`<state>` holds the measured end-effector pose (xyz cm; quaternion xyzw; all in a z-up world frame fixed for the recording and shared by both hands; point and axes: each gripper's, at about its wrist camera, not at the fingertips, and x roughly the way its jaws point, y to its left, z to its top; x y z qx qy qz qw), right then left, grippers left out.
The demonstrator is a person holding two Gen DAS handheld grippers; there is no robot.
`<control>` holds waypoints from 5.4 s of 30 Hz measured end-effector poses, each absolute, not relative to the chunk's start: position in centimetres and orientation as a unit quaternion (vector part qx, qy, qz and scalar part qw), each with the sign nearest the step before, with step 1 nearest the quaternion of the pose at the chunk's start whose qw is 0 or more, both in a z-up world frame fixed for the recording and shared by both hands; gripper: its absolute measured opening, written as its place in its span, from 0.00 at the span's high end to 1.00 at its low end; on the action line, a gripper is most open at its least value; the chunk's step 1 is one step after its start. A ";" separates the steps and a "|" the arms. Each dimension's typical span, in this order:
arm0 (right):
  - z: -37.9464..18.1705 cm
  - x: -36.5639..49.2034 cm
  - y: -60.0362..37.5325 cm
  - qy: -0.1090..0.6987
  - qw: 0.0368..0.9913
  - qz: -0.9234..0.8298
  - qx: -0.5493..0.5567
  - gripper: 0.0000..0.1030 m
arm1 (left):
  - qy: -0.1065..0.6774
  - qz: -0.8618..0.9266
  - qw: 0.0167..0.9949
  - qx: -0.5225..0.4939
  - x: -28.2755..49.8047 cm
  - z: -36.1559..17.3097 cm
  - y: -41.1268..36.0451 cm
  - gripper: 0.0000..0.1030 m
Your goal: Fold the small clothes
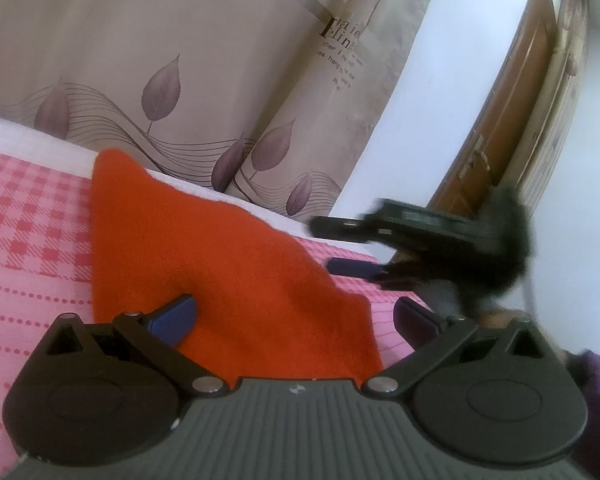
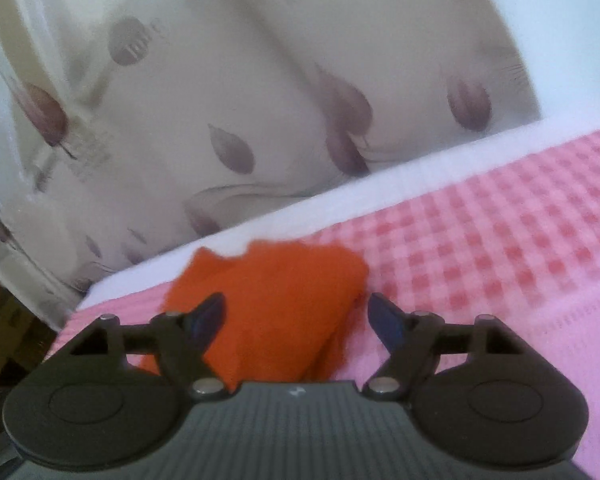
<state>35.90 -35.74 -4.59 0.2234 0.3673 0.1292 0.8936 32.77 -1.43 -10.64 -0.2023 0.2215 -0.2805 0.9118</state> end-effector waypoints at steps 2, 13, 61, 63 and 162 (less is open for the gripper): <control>-5.6 37.6 -35.0 0.373 0.893 0.131 0.214 0.25 | 0.222 -0.281 0.911 -0.204 32.8 -10.6 -1.3 0.00; -7.8 39.9 -33.8 0.375 0.854 0.204 0.298 0.70 | 0.221 -0.280 0.912 -0.203 32.8 -10.6 -1.5 0.00; -8.5 35.4 -32.6 0.347 0.901 0.231 0.117 0.86 | 0.230 -0.255 0.924 -0.168 32.9 -10.3 -1.8 0.00; -8.9 35.0 -32.3 0.338 0.906 0.229 0.113 0.86 | 0.233 -0.252 0.926 -0.160 32.9 -10.3 -2.0 0.00; -4.2 35.9 -26.9 0.318 0.923 0.216 0.014 0.68 | 0.245 -0.152 0.940 -0.183 28.9 -10.4 1.1 0.00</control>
